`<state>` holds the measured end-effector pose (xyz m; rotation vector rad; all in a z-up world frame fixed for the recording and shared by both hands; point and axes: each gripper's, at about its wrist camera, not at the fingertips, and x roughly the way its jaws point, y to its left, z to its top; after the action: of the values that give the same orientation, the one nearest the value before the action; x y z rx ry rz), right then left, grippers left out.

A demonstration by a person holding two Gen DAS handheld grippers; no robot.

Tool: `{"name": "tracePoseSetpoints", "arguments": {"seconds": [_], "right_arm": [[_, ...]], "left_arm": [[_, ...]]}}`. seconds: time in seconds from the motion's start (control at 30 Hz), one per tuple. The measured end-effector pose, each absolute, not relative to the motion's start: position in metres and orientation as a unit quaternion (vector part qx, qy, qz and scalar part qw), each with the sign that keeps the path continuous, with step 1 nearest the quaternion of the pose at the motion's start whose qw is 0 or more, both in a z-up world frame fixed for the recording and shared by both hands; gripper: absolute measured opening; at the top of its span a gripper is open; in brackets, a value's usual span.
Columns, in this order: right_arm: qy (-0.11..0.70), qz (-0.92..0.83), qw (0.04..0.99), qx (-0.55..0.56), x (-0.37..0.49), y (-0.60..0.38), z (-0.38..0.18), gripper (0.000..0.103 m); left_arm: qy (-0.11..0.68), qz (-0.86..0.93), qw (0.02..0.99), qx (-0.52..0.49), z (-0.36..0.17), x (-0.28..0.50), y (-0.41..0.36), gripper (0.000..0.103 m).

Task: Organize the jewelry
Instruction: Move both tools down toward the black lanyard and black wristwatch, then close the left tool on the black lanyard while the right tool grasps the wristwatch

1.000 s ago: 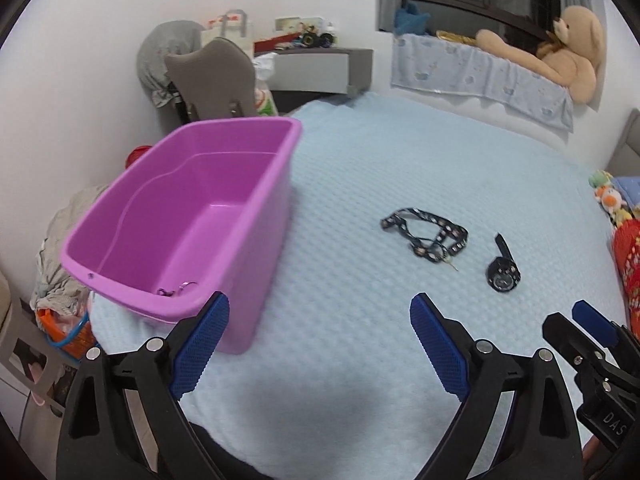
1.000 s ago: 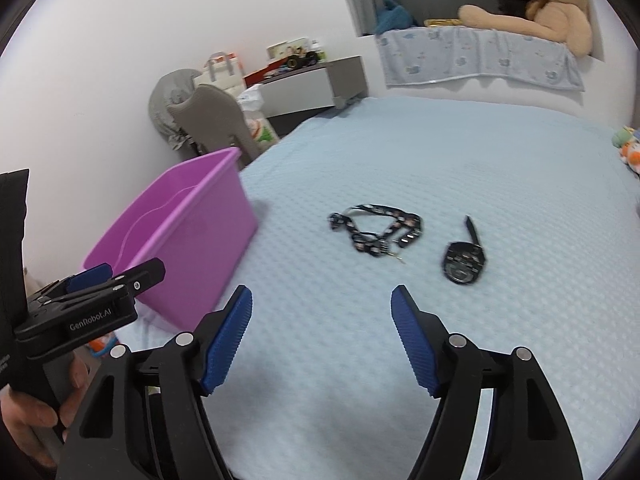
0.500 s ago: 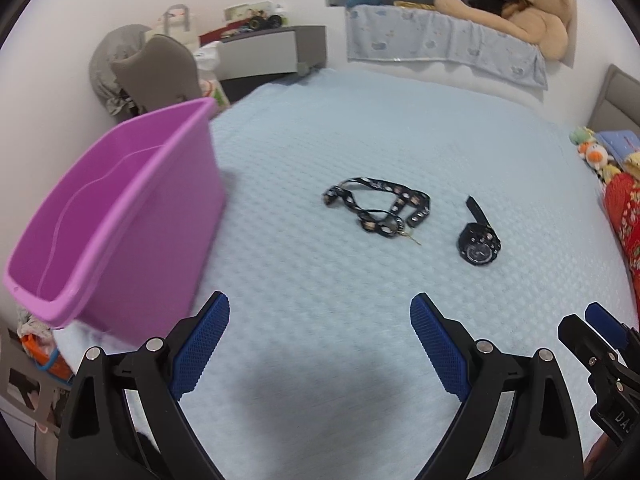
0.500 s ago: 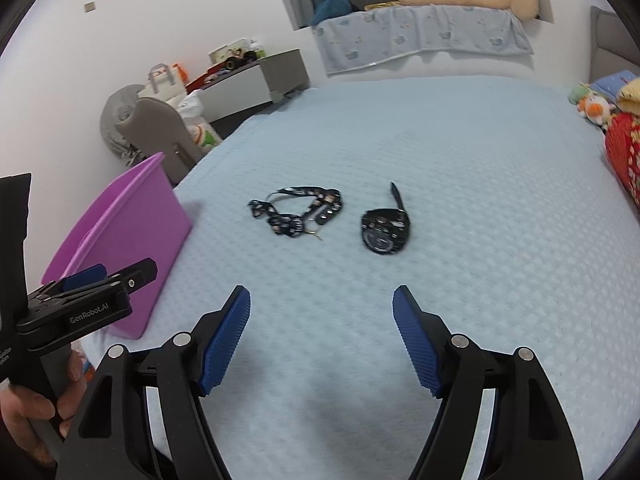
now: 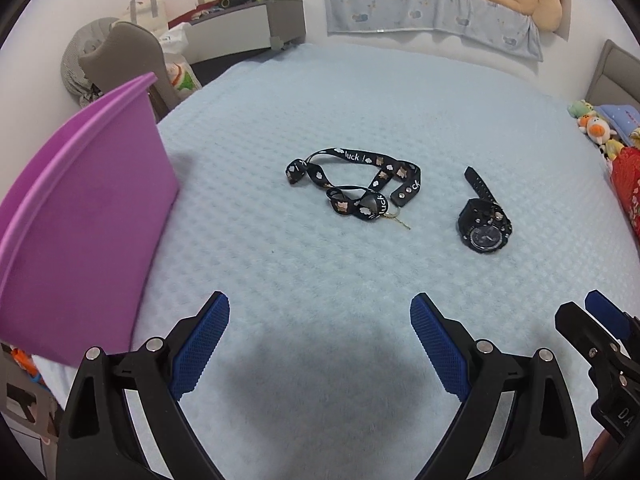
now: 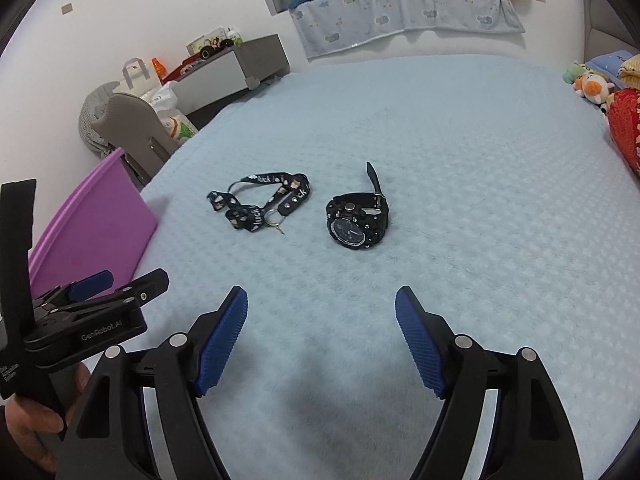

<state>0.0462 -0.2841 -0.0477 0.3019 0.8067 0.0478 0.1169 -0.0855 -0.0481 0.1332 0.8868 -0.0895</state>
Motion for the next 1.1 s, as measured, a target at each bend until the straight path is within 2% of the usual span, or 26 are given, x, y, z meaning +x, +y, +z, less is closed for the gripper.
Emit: {"name": "tracePoseSetpoints", "arguments": {"seconds": [0.63, 1.1], "right_arm": [[0.429, -0.017, 0.893, 0.134, 0.150, -0.292, -0.105, 0.076], [0.441, -0.031, 0.888, 0.129, 0.186, -0.296, -0.132, 0.076]], "left_arm": [[0.439, -0.057, 0.895, 0.056, -0.103, 0.211, -0.099, 0.092], [0.439, -0.064, 0.894, 0.064, -0.128, 0.252, -0.122, 0.092]]}}
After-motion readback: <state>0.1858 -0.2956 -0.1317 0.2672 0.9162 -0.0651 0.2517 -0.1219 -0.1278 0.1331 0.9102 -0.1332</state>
